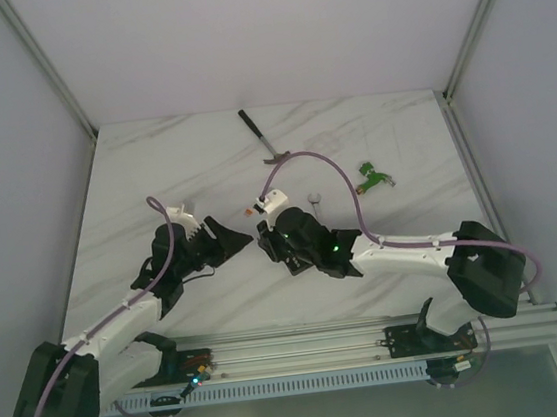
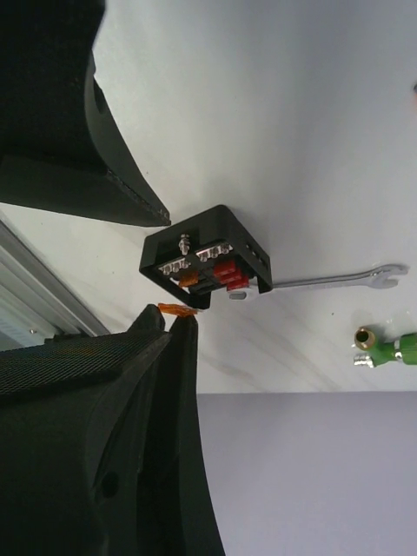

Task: Snap on the fuse box
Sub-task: Pick up the fuse from the center of the board.

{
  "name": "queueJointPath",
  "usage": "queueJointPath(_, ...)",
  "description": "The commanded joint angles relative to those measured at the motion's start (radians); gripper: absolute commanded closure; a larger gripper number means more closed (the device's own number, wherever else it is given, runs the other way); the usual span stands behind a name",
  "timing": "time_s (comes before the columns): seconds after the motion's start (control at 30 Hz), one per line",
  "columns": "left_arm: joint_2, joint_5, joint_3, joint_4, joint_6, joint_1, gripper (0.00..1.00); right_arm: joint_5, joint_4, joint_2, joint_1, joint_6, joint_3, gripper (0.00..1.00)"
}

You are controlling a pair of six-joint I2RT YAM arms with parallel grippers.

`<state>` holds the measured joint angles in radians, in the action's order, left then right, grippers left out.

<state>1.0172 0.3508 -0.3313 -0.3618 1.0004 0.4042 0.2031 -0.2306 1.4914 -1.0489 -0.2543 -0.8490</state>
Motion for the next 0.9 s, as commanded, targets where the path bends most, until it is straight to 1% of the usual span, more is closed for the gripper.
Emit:
queueJointPath(0.0, 0.023, 0.057, 0.010, -0.127, 0.038, 0.002, 0.41, -0.057, -0.078, -0.031, 0.000, 0.034, 0.025, 0.79)
queueJointPath(0.27, 0.045, 0.045, -0.001, -0.146, 0.045, 0.023, 0.48, -0.104, -0.113, -0.045, 0.001, 0.043, 0.040, 0.79)
queueJointPath(0.63, 0.062, 0.027, -0.009, -0.138, 0.052, 0.046, 0.62, -0.115, -0.143, -0.060, 0.000, 0.044, 0.050, 0.80)
queueJointPath(0.77, 0.061, 0.024, -0.014, -0.139, 0.053, 0.056, 0.70, -0.122, -0.150, -0.064, 0.001, 0.046, 0.051, 0.80)
queueJointPath(0.87, 0.059, 0.024, -0.016, -0.140, 0.057, 0.061, 0.79, -0.122, -0.152, -0.065, 0.001, 0.049, 0.052, 0.80)
